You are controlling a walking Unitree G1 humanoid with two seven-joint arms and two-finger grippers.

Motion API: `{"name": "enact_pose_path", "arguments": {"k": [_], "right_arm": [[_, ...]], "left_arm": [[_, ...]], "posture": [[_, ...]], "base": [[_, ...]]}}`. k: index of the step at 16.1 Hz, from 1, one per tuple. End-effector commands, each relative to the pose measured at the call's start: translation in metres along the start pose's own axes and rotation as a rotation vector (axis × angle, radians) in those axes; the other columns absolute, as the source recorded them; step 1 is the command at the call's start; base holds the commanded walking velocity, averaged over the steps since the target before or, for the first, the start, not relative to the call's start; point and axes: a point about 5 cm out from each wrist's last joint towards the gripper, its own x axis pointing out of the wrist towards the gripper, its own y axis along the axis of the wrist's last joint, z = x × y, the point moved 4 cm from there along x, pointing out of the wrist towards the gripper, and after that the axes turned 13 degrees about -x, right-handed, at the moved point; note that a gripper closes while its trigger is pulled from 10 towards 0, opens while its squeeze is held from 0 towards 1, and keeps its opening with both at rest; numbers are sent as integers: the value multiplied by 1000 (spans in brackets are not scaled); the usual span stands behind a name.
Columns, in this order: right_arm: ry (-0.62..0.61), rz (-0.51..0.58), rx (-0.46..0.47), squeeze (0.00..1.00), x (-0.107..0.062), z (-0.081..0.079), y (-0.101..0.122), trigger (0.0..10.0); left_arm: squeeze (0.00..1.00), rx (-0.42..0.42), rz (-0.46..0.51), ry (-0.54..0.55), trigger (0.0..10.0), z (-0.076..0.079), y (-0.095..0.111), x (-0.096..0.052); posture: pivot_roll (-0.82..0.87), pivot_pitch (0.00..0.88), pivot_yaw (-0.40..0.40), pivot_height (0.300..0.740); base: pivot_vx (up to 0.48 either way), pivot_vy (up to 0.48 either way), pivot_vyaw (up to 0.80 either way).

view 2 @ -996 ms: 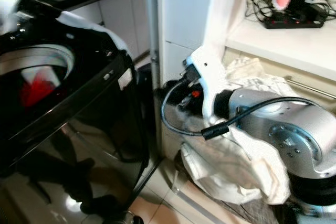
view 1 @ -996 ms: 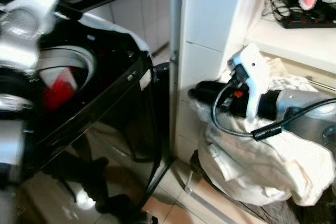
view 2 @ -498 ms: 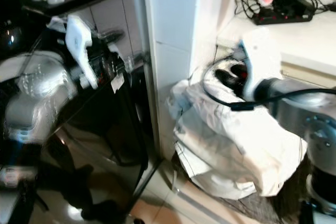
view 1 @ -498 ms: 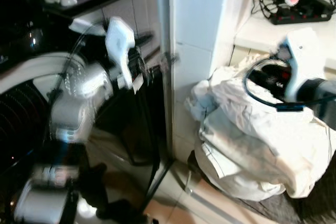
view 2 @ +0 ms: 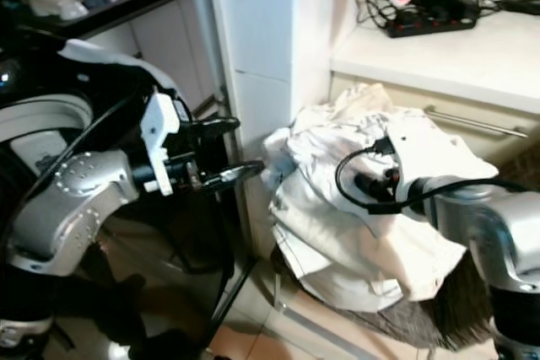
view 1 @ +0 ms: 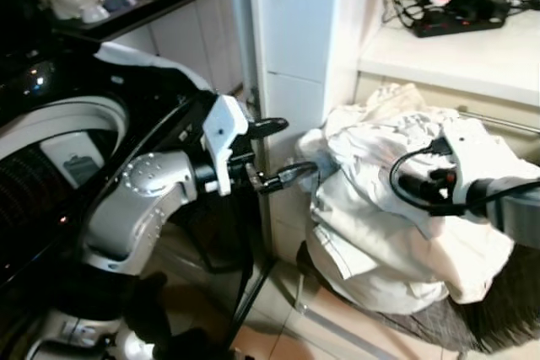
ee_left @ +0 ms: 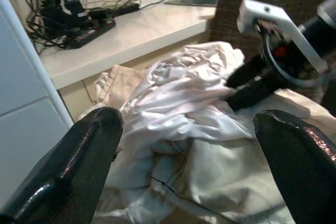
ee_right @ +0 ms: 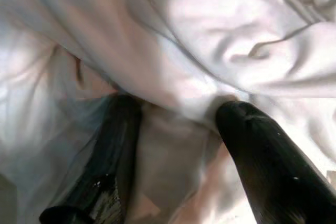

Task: Clothes washing

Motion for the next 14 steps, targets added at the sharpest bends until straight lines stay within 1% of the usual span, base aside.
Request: {"name": "enact_pose_path", "arguments": {"k": [1, 3, 4, 5, 8, 10, 11, 14], "right_arm": [[-29, -47, -22, 0, 4, 3, -9, 10000], [-1, -36, -36, 0, 8, -1, -9, 10000], [-1, -21, -48, 0, 9, 0, -8, 5373], [-4, -8, -51, 0, 11, 1, -6, 0], [-12, 8, -52, 0, 12, 5, -2, 0], [-15, 24, -60, 0, 12, 7, 2, 0], [-11, 31, -61, 0, 12, 7, 3, 0], [-10, 41, -68, 0, 11, 8, 6, 0]], "left_arm": [[0, 6, -8, 31, 10000, -2, 0, -1], [0, -8, -8, 60, 10000, -2, 0, -2], [0, -8, -11, 67, 10000, -3, 0, -3], [0, -7, -10, 75, 10000, -4, 0, -3], [0, -8, -13, 107, 10000, -8, 0, -4], [0, -14, -26, 178, 10000, -18, -3, -5], [0, -12, -28, 194, 10000, -20, -4, -5], [0, -9, -29, 216, 10000, -22, -4, -5]], "posture": [[-117, 0, 103, 740], [-107, 0, 93, 740], [-99, 0, 85, 740], [-92, 0, 78, 740], [-85, 0, 70, 740], [-77, 0, 60, 740], [-77, 0, 60, 740], [-74, 0, 57, 740]], "base": [[0, 0, 0], [0, 0, 0], [0, 0, 0], [0, 0, 0], [0, 0, 0], [0, 0, 0], [0, 0, 0], [0, 0, 0]]}}
